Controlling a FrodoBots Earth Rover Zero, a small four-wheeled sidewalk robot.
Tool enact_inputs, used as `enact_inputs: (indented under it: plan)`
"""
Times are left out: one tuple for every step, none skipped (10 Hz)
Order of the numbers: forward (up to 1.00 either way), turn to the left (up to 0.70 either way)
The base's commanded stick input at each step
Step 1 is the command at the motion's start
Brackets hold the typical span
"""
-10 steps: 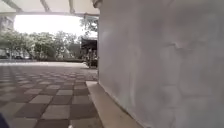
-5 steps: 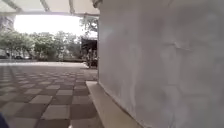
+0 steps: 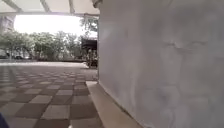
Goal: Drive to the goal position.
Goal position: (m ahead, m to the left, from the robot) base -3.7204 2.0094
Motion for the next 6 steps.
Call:
enact_inputs:
  plan:
    - [0.04,0.0]
    - [0.04,0.0]
    - [0.04,0.0]
    - [0.04,0.0]
    - [0.04,0.0]
    - [0.05,0.0]
